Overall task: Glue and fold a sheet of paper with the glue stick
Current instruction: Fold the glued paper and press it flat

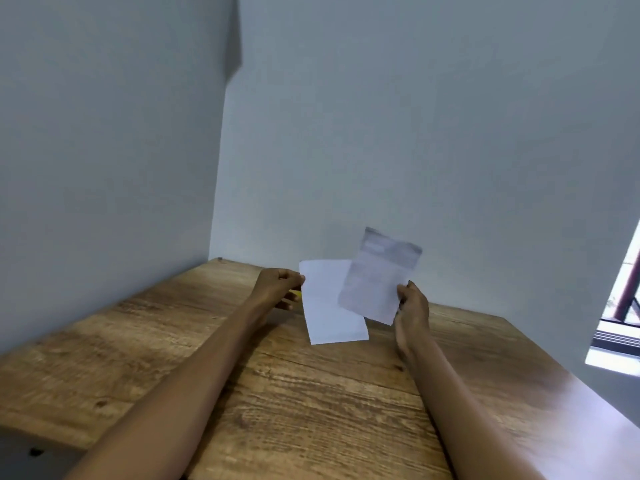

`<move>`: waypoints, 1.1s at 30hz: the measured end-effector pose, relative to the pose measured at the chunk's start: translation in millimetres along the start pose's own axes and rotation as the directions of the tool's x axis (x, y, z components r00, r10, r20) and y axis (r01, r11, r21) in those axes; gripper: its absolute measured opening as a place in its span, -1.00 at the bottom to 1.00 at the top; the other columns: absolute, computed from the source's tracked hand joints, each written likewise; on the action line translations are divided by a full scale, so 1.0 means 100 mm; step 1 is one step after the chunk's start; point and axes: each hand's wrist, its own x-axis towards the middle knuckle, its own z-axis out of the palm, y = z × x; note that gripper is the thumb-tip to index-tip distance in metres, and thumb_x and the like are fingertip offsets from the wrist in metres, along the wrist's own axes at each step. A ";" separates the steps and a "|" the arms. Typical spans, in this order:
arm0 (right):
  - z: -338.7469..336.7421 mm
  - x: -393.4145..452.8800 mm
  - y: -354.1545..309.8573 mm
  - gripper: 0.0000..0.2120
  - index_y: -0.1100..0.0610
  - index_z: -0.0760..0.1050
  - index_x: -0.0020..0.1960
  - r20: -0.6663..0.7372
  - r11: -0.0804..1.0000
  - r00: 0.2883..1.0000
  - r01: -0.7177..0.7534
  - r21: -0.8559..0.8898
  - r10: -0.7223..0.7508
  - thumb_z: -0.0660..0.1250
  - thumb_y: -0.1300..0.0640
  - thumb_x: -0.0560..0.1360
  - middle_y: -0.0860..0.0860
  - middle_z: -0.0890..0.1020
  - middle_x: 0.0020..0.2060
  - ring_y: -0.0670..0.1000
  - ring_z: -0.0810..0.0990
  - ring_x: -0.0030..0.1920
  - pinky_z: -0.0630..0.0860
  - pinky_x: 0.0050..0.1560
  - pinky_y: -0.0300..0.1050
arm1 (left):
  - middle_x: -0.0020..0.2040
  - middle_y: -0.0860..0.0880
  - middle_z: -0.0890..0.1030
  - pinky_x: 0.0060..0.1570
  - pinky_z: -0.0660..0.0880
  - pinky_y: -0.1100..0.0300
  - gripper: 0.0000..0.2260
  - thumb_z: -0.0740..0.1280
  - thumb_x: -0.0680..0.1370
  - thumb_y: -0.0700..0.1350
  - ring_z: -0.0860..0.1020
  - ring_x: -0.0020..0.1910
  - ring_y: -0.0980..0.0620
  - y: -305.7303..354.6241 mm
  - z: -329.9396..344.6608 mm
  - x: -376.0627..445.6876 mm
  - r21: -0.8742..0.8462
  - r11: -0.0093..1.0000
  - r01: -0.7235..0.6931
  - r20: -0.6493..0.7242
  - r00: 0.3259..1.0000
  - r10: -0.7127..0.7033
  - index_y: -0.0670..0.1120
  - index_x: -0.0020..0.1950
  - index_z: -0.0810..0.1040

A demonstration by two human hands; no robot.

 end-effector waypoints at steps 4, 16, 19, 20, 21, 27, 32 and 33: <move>0.11 -0.03 -0.05 -0.67 0.04 0.26 -0.41 0.062 0.898 0.974 0.225 -0.378 -0.218 0.07 0.32 0.48 -0.02 0.37 -0.43 -0.01 0.31 -0.38 0.23 -0.36 -0.11 | -0.29 -0.01 0.66 -0.38 0.52 0.23 -0.87 0.37 0.51 -0.15 0.61 -0.34 0.05 -0.01 0.03 0.03 0.048 0.998 -0.043 -0.010 0.999 0.043 -0.08 -0.24 0.63; 0.32 -0.21 -0.09 -0.76 0.07 0.45 -0.01 0.636 -0.045 0.620 0.699 -0.714 -0.460 0.10 0.29 0.43 0.03 0.53 -0.30 0.05 0.46 -0.26 0.27 0.06 -0.07 | -0.21 -0.16 0.62 -0.30 0.53 0.17 -0.83 0.27 0.51 -0.35 0.58 -0.27 -0.02 0.04 0.15 -0.08 0.050 0.981 -0.185 0.155 0.972 0.176 -0.13 -0.14 0.58; 0.31 -0.17 -0.10 -0.80 0.11 0.49 -0.07 0.698 -0.172 0.557 0.713 -0.680 -0.451 0.14 0.29 0.43 0.07 0.54 -0.33 0.09 0.49 -0.26 0.31 0.06 -0.02 | -0.11 -0.10 0.69 -0.26 0.58 0.30 -0.84 0.31 0.52 -0.28 0.65 -0.22 0.10 0.06 0.14 -0.11 0.031 0.980 -0.199 0.262 0.947 0.184 -0.11 -0.07 0.68; 0.31 -0.16 -0.08 -0.81 0.12 0.51 -0.11 0.727 -0.221 0.527 0.721 -0.657 -0.441 0.15 0.28 0.43 0.07 0.56 -0.34 0.09 0.50 -0.25 0.32 0.06 0.00 | -0.09 -0.08 0.70 -0.23 0.58 0.29 -0.84 0.31 0.52 -0.24 0.66 -0.19 0.10 0.06 0.14 -0.11 0.033 0.985 -0.169 0.291 0.945 0.152 -0.08 -0.06 0.69; 0.31 -0.16 -0.07 -0.81 0.12 0.53 -0.13 0.753 -0.264 0.502 0.727 -0.634 -0.426 0.15 0.27 0.45 0.07 0.59 -0.33 0.09 0.51 -0.23 0.32 0.05 0.00 | -0.07 -0.08 0.70 -0.20 0.58 0.27 -0.84 0.31 0.52 -0.20 0.65 -0.17 0.09 0.06 0.13 -0.10 0.048 0.990 -0.136 0.317 0.942 0.114 -0.07 -0.06 0.70; 0.36 -0.16 -0.03 -0.86 0.12 0.57 -0.12 0.816 -0.421 0.428 0.705 -0.570 -0.387 0.26 0.25 0.43 0.02 0.66 -0.32 0.06 0.52 -0.20 0.35 0.01 0.01 | -0.16 -0.04 0.71 -0.19 0.54 0.24 -0.75 0.33 0.50 0.06 0.64 -0.20 0.06 0.07 0.14 -0.11 0.058 0.997 -0.046 0.368 0.930 0.021 -0.09 -0.14 0.69; 0.41 -0.20 -0.03 -0.72 0.12 0.51 0.07 0.745 -0.276 0.489 0.718 -0.639 -0.454 0.25 0.25 0.37 0.02 0.63 -0.09 0.10 0.55 0.01 0.32 0.17 0.05 | -0.20 -0.09 0.70 -0.27 0.56 0.30 -0.81 0.41 0.48 -0.07 0.65 -0.27 0.09 0.05 0.12 -0.08 0.199 0.970 -0.140 0.327 0.943 0.069 -0.21 -0.13 0.68; 0.40 -0.21 -0.04 -0.67 0.11 0.49 0.13 0.696 -0.214 0.530 0.700 -0.682 -0.484 0.24 0.23 0.38 0.01 0.60 0.00 0.08 0.52 0.10 0.26 0.23 0.04 | -0.22 -0.10 0.69 -0.28 0.55 0.28 -0.80 0.41 0.48 -0.09 0.64 -0.30 0.09 0.05 0.11 -0.07 0.180 0.973 -0.145 0.284 0.955 0.090 -0.23 -0.14 0.67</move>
